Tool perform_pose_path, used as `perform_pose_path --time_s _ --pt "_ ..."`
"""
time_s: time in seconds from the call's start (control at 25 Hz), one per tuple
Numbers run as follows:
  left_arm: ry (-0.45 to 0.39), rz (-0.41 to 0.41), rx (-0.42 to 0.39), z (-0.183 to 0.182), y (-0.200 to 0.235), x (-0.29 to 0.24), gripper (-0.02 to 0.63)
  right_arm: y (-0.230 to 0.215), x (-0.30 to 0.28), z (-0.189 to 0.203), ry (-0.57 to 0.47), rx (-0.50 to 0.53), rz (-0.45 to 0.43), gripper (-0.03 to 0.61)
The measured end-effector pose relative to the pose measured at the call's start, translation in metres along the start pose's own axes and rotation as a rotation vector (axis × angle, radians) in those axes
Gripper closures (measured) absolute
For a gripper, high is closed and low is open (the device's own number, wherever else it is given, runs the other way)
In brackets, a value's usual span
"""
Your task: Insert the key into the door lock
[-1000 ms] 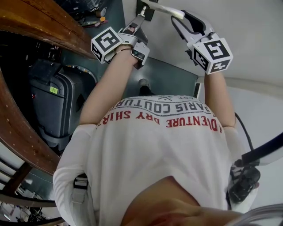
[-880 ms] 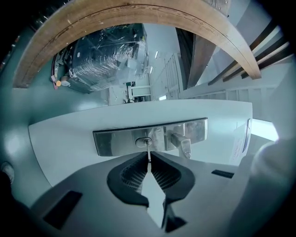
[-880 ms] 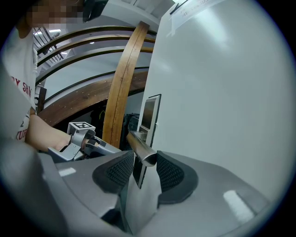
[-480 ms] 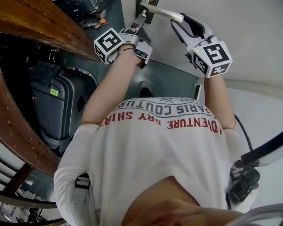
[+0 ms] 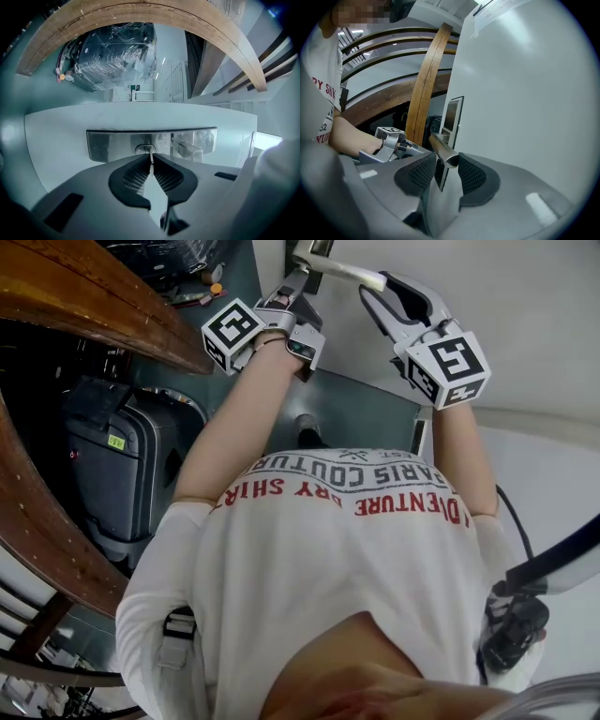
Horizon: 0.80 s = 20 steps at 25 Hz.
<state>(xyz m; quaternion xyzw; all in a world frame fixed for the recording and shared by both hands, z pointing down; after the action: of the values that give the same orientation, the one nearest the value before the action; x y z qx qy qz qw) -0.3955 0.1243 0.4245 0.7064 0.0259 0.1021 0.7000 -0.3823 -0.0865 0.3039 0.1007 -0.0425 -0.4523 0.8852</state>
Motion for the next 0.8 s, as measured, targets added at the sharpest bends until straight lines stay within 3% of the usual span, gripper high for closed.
perform_pose_path --time_s 0.24,0.4,0.52,0.64,0.72,0.8 --pt "-0.022 0.029 0.019 0.002 0.0 -0.004 0.591 -0.003 -0.002 -0.002 -0.001 0.001 0.005 0.436" --pt "-0.017 0.05 -0.054 -0.001 0.002 -0.006 0.59 -0.001 -0.004 0.0 0.0 -0.007 0.015 0.434" --pt "-0.002 0.031 -0.151 -0.005 0.004 -0.003 0.519 -0.002 -0.002 0.003 -0.007 -0.028 0.049 0.434" --pt "0.036 0.023 -0.262 -0.007 0.006 0.015 0.509 0.0 0.012 0.013 -0.003 -0.066 0.079 0.434" --pt "0.089 0.023 -0.406 -0.005 0.0 0.035 0.509 0.009 0.026 0.021 0.002 -0.129 0.061 0.434" --pt "0.172 0.011 -0.617 0.0 -0.013 0.06 0.509 0.027 0.039 0.026 0.007 -0.213 0.005 0.436"
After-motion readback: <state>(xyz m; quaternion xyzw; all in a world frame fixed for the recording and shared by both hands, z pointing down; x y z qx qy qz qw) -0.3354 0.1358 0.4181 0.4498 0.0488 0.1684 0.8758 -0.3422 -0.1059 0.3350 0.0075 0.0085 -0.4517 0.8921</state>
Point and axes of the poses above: the fingertips, and each gripper's own axes: x backward along the fingers, y to its left, z out of its underside, the point moved 10 cm from there along x, backward along the fingers, and after that the axes turned 14 degrees about -y, right-handed, at the moved point
